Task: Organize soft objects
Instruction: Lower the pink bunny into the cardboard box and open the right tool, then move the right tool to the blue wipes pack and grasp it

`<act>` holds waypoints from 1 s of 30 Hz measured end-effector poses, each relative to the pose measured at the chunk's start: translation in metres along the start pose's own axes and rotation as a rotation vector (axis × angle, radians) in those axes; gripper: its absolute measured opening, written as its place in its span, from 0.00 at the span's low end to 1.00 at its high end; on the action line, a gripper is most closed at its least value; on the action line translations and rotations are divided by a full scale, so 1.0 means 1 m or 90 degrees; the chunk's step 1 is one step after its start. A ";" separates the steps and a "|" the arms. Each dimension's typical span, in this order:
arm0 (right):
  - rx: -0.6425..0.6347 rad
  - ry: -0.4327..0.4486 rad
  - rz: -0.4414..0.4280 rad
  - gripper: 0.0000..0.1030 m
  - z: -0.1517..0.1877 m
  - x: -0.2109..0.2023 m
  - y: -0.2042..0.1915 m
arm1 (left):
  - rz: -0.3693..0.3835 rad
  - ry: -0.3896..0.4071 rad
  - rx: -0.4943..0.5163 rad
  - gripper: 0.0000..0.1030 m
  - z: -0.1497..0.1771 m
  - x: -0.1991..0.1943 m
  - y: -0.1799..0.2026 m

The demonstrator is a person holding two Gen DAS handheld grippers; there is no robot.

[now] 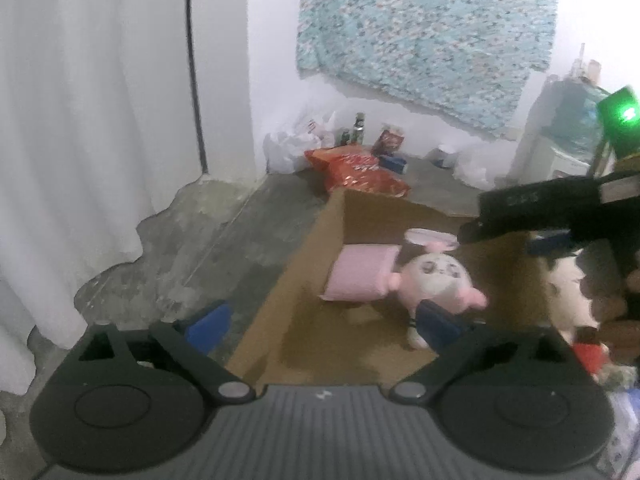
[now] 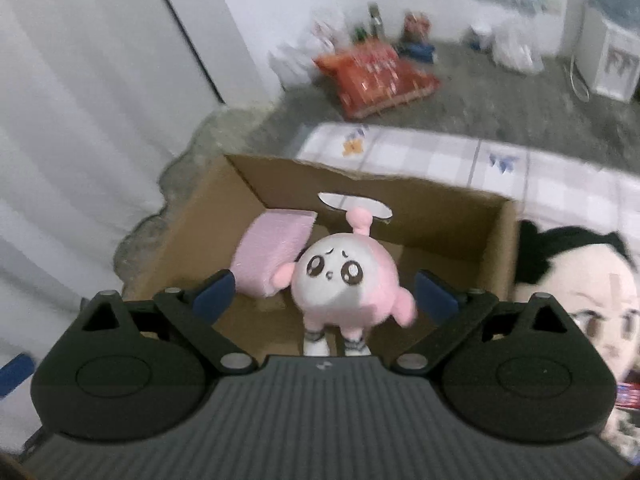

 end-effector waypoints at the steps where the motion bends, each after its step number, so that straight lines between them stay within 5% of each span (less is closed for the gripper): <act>1: -0.009 0.014 -0.007 0.98 0.003 -0.018 0.004 | 0.004 0.004 0.007 0.98 0.002 -0.007 0.008; 7: -0.044 0.096 -0.023 0.99 0.035 -0.125 0.045 | 0.048 0.026 0.054 0.98 0.014 -0.047 0.059; 12: -0.040 0.148 0.003 0.99 0.077 -0.207 0.103 | 0.129 0.044 0.083 0.98 0.035 -0.083 0.107; 22: -0.012 0.183 0.230 0.99 0.191 -0.304 0.245 | 0.344 -0.029 0.090 0.98 0.098 -0.109 0.204; 27: 0.017 0.225 0.281 0.99 0.242 -0.337 0.295 | 0.383 -0.078 0.131 0.98 0.130 -0.094 0.254; 30: 0.045 0.246 0.249 0.99 0.273 -0.338 0.316 | 0.345 -0.109 0.180 0.98 0.149 -0.069 0.282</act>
Point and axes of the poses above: each gripper's, at about its wrist camera, not at the fingertips, and x roughly the way its jaws point, y to its right, z to its underside, the point moved 6 cm from there along x, roughly the way its jaws point, and after that the axes turned 9 degrees about z, right-handed, at the moved point
